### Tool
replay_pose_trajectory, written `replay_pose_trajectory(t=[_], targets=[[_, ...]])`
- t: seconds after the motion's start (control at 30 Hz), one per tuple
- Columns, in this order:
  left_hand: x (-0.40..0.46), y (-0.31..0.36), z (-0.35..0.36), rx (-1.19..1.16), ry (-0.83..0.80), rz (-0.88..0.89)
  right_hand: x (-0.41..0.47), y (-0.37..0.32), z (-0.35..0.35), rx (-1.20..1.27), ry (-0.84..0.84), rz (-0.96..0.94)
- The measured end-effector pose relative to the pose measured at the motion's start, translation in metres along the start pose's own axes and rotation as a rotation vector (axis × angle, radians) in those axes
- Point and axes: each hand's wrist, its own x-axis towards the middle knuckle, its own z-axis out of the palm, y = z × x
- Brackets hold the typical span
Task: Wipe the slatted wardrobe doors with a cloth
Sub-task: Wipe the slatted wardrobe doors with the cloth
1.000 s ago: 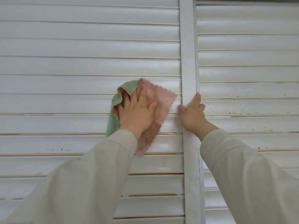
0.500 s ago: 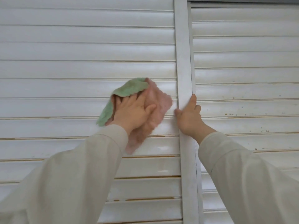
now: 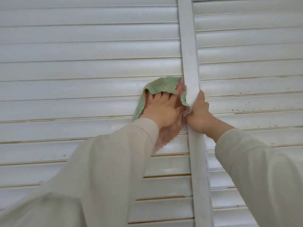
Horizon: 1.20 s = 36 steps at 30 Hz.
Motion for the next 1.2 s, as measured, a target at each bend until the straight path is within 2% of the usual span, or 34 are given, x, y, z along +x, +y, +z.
replay_pose_trajectory(t=[0.13,0.23,0.4,0.7,0.83,1.07,1.2], targets=[[-0.008,-0.039,-0.008,0.069,0.011,0.110,-0.002,-0.004,0.001,-0.028,-0.036,0.026],[-0.014,-0.054,-0.011,0.022,0.055,0.091,-0.002,-0.007,0.005,-0.034,-0.006,0.027],[-0.009,-0.021,-0.003,-0.050,0.108,-0.039,-0.003,-0.007,0.003,-0.021,-0.020,0.046],[-0.013,-0.011,0.000,-0.057,0.095,0.003,-0.006,-0.005,-0.001,-0.022,-0.034,0.031],[-0.031,-0.045,0.000,-0.060,0.114,-0.023,-0.006,-0.006,0.002,-0.067,-0.014,0.033],[-0.073,-0.131,-0.025,0.026,0.115,-0.223,-0.012,-0.010,0.005,-0.051,0.002,0.069],[-0.074,-0.143,-0.037,0.084,0.126,-0.281,-0.012,-0.011,0.005,-0.045,-0.019,0.080]])
